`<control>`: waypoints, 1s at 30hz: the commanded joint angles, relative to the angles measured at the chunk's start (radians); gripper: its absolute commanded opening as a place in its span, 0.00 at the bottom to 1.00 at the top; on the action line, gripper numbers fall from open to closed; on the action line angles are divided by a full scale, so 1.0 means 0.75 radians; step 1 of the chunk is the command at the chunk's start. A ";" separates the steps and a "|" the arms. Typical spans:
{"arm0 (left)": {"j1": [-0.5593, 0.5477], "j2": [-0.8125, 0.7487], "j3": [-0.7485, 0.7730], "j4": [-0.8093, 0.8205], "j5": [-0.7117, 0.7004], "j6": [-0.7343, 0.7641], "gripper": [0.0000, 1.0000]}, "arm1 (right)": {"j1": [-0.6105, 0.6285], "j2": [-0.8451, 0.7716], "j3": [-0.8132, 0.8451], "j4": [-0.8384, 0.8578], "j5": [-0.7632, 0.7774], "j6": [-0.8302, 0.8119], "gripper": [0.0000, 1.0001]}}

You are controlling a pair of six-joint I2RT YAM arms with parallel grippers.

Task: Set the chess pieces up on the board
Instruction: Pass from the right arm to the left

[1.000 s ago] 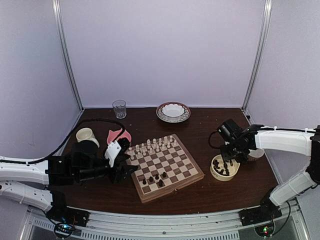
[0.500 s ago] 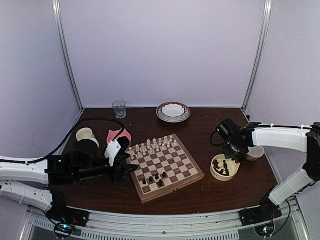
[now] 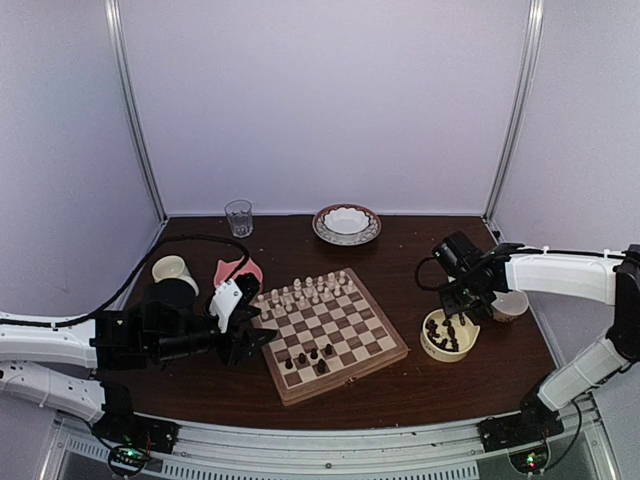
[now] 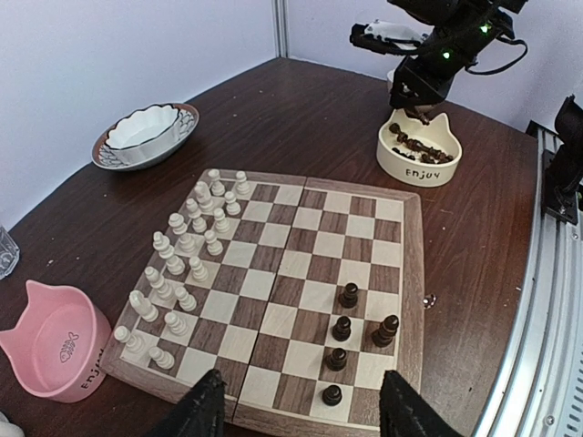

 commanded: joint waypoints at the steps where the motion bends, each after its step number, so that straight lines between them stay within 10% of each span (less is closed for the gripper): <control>1: 0.003 -0.013 0.036 0.043 0.011 -0.006 0.58 | -0.010 -0.037 -0.010 0.059 -0.101 -0.040 0.06; 9: 0.003 -0.026 0.036 0.039 0.009 -0.006 0.58 | -0.032 -0.002 0.028 0.011 0.006 0.007 0.05; 18: 0.005 0.021 0.043 0.053 0.027 -0.005 0.59 | -0.020 -0.175 -0.056 0.274 -0.681 -0.090 0.08; 30: 0.005 0.134 0.060 0.119 0.202 -0.015 0.59 | 0.473 -0.226 -0.105 0.824 -0.765 0.178 0.07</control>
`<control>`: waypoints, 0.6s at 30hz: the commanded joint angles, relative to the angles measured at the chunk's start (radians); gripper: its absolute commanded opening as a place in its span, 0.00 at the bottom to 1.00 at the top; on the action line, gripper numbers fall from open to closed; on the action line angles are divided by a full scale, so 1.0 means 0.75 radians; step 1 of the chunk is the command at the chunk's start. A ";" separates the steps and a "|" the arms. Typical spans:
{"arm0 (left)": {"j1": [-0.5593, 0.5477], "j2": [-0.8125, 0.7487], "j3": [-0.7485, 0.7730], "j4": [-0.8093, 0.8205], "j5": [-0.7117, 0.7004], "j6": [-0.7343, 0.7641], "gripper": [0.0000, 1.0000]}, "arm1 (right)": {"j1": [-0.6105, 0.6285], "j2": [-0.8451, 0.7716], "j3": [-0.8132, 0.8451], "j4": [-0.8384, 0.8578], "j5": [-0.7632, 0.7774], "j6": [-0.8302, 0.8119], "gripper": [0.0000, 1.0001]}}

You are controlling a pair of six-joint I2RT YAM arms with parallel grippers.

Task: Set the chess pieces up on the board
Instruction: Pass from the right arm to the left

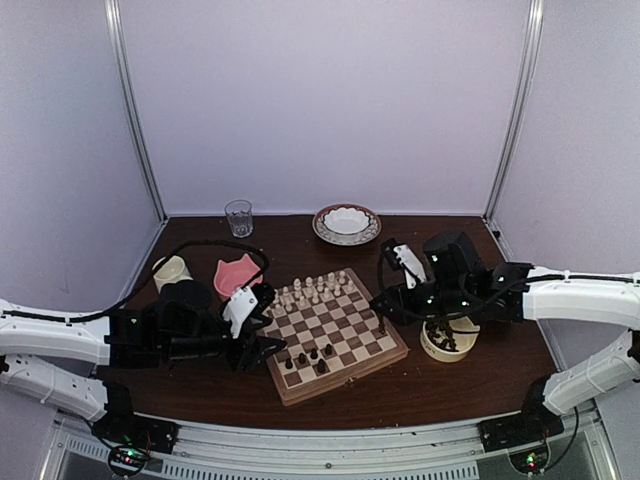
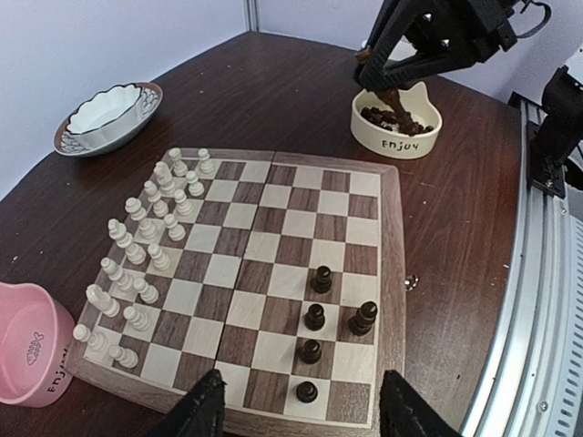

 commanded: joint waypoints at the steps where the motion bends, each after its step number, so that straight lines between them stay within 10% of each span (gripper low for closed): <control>1: 0.005 -0.003 0.028 0.120 0.151 -0.015 0.59 | 0.151 0.020 -0.053 0.377 -0.015 0.161 0.08; 18: 0.004 0.054 0.017 0.248 0.446 -0.063 0.63 | 0.497 0.211 -0.036 0.903 0.237 0.243 0.09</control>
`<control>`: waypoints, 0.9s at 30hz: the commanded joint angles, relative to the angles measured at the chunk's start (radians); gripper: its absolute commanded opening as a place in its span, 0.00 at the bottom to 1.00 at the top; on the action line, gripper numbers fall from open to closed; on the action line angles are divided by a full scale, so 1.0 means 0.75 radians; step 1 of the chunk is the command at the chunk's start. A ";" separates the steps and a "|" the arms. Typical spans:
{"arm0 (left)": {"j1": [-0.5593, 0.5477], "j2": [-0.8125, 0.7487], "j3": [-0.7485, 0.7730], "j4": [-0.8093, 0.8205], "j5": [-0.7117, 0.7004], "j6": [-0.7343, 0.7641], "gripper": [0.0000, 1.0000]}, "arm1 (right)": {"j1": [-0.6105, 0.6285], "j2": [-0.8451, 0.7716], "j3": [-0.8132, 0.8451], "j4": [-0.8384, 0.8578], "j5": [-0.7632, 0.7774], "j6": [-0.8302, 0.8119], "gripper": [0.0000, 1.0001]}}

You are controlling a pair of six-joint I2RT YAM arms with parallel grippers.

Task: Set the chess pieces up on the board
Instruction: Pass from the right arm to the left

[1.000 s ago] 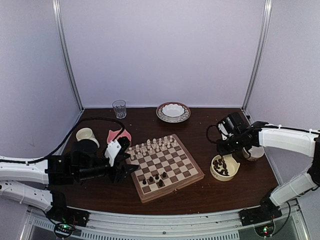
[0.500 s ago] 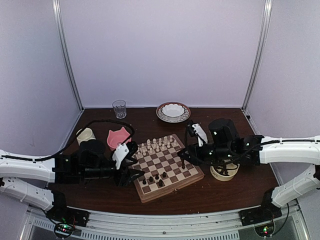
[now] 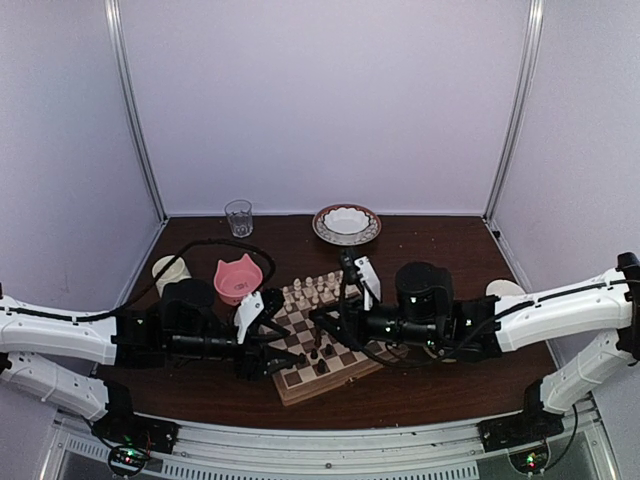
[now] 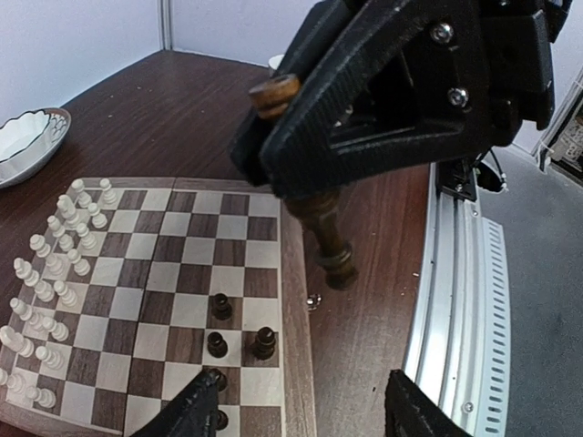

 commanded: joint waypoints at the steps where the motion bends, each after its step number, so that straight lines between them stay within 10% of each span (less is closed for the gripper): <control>1: 0.004 -0.006 0.018 0.113 0.117 -0.016 0.63 | 0.044 0.045 -0.015 0.207 0.071 0.030 0.09; 11: 0.004 -0.017 0.012 0.136 0.160 -0.032 0.54 | 0.115 0.164 -0.030 0.463 0.052 0.020 0.09; 27: 0.004 0.006 0.037 0.079 0.081 -0.030 0.06 | 0.129 0.213 -0.054 0.539 0.079 -0.015 0.30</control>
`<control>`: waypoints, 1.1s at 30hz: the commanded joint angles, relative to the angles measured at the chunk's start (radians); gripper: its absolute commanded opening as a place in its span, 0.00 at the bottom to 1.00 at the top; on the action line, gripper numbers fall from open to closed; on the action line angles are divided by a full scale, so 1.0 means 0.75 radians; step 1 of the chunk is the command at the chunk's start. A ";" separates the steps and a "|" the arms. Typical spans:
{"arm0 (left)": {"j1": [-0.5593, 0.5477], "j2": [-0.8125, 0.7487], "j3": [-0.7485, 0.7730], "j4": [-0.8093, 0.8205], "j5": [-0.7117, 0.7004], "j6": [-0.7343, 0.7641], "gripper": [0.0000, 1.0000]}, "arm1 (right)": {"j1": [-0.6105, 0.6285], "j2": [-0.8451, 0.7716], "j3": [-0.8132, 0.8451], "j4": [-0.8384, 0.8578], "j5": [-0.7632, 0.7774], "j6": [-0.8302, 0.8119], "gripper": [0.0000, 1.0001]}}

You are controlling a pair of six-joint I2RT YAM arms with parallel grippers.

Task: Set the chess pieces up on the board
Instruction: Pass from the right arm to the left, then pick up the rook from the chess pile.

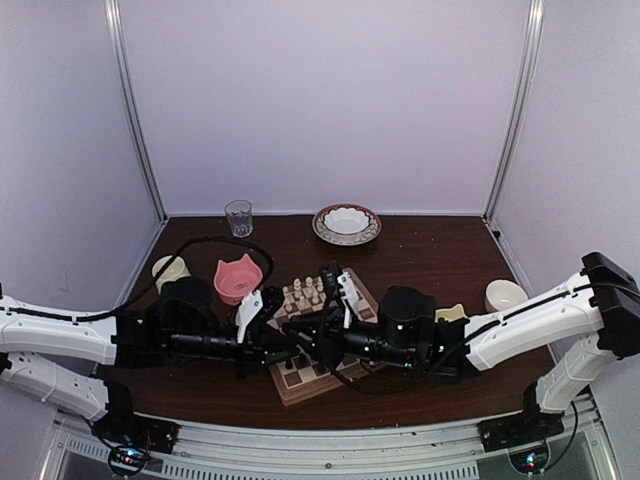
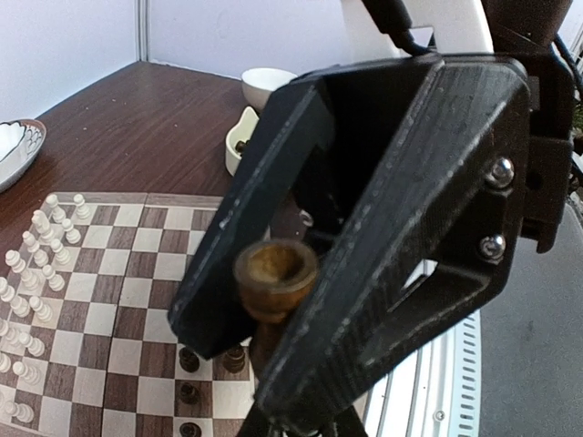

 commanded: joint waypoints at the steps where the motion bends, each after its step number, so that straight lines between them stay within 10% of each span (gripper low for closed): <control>1: 0.005 0.008 0.038 0.020 -0.035 0.004 0.05 | 0.005 -0.017 -0.025 0.027 0.045 -0.027 0.31; 11: 0.003 0.021 0.050 -0.003 -0.049 0.018 0.00 | 0.005 -0.189 -0.007 -0.267 0.047 -0.099 0.67; 22: 0.003 0.062 0.075 -0.016 0.019 0.050 0.00 | 0.006 -0.305 0.236 -0.936 0.037 -0.216 0.50; 33: 0.004 0.112 0.108 -0.026 0.101 0.063 0.01 | 0.006 -0.242 0.318 -1.006 0.005 -0.255 0.44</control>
